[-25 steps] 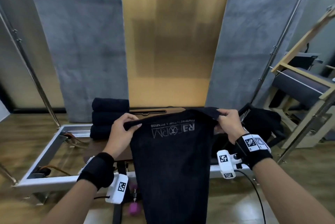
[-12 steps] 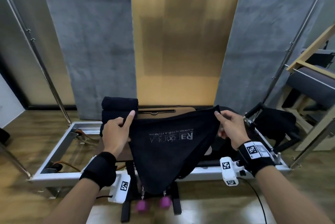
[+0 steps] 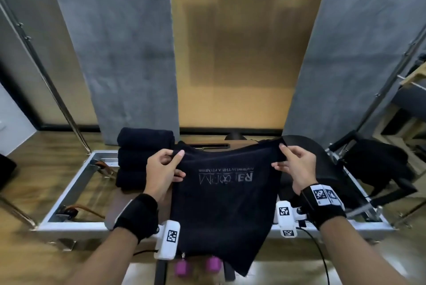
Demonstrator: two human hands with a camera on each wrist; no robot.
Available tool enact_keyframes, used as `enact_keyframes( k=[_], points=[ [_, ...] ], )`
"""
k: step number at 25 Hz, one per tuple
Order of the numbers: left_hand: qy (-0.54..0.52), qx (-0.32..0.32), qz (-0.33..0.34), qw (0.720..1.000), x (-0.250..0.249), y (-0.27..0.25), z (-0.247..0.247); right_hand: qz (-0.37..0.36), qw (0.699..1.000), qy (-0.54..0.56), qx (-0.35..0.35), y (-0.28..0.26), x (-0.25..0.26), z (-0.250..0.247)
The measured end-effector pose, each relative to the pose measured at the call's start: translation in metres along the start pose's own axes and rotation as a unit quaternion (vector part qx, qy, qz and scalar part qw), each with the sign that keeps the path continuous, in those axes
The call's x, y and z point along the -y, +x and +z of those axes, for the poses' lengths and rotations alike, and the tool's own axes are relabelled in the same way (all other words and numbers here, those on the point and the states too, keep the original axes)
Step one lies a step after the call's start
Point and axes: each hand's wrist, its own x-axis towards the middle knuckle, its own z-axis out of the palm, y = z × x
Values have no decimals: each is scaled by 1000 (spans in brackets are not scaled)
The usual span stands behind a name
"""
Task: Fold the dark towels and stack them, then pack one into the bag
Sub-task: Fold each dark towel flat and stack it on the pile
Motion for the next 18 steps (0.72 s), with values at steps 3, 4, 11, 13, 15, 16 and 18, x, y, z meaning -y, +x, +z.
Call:
enact_keyframes(
  k=[3, 4, 11, 13, 15, 16, 18],
  points=[
    [26, -62, -11, 998, 21, 41, 30, 26, 1000, -8, -8, 46, -19, 12],
    [37, -74, -12, 997, 29, 54, 40, 37, 999, -15, -11, 62, -26, 16],
    [37, -222, -62, 972, 74, 141, 106, 127, 990, -65, -17, 153, -72, 45],
    [55, -248, -77, 964, 87, 165, 117, 151, 986, -76, -9, 176, -84, 58],
    [88, -265, -86, 956, 100, 181, 124, 174, 981, -89, -5, 194, -95, 69],
    [108, -273, -88, 952, 107, 189, 128, 186, 978, -95, -1, 204, -101, 76],
    [156, -289, -90, 940, 121, 202, 132, 204, 973, -108, 0, 219, -114, 89]
  ],
)
